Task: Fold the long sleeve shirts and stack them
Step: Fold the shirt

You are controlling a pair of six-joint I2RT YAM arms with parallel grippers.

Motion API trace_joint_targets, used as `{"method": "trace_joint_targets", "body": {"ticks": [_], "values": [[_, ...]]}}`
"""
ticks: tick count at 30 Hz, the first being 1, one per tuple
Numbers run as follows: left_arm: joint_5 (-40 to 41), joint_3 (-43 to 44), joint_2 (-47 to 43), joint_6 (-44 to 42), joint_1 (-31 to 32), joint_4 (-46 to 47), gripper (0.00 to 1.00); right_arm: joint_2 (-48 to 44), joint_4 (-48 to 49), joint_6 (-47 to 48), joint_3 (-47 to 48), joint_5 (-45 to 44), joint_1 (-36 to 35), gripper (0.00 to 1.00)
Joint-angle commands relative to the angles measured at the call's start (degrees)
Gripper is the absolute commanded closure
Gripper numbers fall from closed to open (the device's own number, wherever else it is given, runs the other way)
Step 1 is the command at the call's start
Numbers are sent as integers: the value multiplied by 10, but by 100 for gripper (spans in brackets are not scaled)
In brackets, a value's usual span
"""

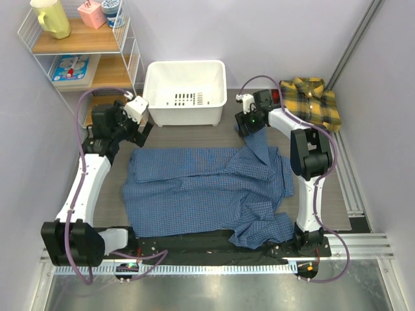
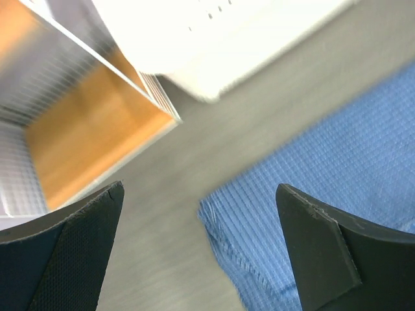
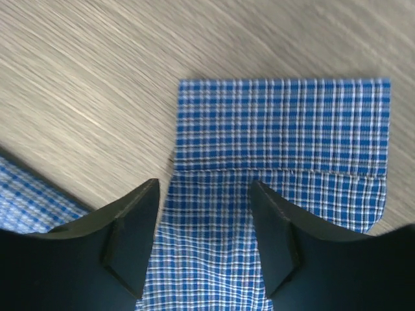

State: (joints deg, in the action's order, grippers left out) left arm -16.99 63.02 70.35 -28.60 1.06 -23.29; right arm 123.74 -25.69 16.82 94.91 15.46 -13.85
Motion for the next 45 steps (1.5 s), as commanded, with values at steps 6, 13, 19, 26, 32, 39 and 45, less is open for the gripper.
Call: {"method": "trace_joint_targets", "body": {"ticks": [6, 13, 19, 26, 32, 39, 45], "values": [[-17, 88, -4, 112, 2, 22, 0, 5, -1, 18, 11, -8, 0, 87], [-158, 103, -39, 80, 11, -6, 0, -132, -85, 16, 44, 265, 15, 99], [-274, 109, -71, -22, 52, -128, 0, -253, -108, -9, -18, 483, 2, 99], [-262, 90, -83, -89, 179, -139, 0, -345, -115, 7, -69, 518, -32, 99], [-252, 46, -74, -60, 246, -51, 0, -402, -117, 21, -101, 534, -53, 99], [-181, 38, -28, -6, 334, 17, 1, -447, -129, 59, -143, 529, -79, 99], [-167, 39, -3, 45, 368, 64, 17, -478, -140, 79, -160, 530, -94, 99]]}}
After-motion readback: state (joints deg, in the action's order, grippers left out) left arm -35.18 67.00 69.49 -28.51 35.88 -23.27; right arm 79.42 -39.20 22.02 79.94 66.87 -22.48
